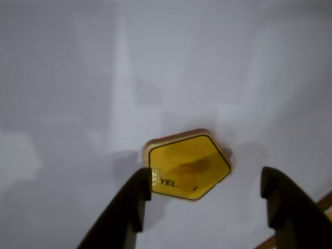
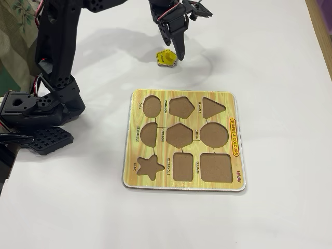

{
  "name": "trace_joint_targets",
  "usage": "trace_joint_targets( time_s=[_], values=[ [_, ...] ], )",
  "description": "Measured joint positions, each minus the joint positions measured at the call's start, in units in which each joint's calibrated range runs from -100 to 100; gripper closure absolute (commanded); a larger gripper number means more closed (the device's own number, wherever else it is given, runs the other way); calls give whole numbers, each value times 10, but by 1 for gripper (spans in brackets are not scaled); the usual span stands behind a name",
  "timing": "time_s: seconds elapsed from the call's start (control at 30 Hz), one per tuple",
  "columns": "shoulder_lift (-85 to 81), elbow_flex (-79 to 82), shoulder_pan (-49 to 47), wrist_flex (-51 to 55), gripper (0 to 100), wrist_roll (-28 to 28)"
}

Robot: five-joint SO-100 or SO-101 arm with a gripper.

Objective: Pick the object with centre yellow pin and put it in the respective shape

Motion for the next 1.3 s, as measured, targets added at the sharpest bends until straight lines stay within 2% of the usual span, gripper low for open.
trace_joint_targets(
  time_s=[1.07, 1.23, 1.3],
  values=[
    [28, 9, 3, 0, 76, 1],
    [28, 9, 3, 0, 87, 1],
    [28, 9, 3, 0, 87, 1]
  ],
)
